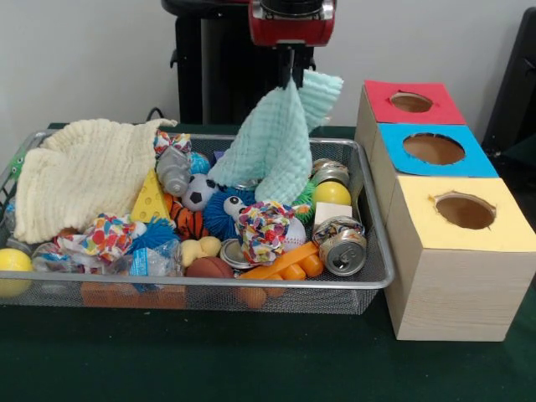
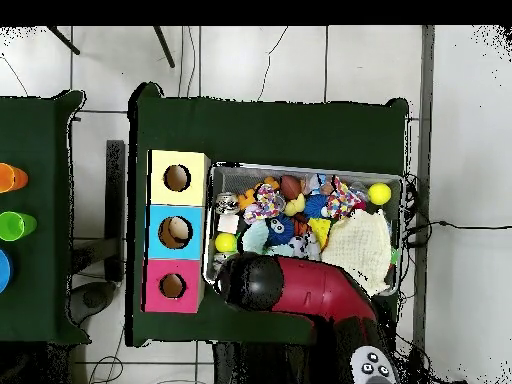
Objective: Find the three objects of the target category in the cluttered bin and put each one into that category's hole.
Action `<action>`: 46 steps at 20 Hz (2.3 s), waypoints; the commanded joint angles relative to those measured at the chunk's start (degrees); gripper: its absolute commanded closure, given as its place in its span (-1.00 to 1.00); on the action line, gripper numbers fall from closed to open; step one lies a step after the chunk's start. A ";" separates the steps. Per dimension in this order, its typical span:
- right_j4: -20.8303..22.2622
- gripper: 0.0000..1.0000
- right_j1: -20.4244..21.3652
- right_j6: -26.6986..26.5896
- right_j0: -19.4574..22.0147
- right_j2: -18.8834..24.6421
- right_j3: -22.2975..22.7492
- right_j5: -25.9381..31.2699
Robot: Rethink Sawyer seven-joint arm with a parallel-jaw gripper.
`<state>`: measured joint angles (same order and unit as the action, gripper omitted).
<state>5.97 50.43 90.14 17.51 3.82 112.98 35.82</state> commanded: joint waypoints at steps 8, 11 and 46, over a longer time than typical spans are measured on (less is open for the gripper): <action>-0.83 -1.00 -4.46 11.97 -2.65 -1.35 1.83 -10.92; -1.26 -1.00 -4.38 10.90 -1.98 -1.28 1.96 -10.81; 3.40 -1.00 -22.46 3.47 3.43 0.37 -30.47 3.64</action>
<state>6.86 33.61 90.14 22.25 1.48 87.08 38.94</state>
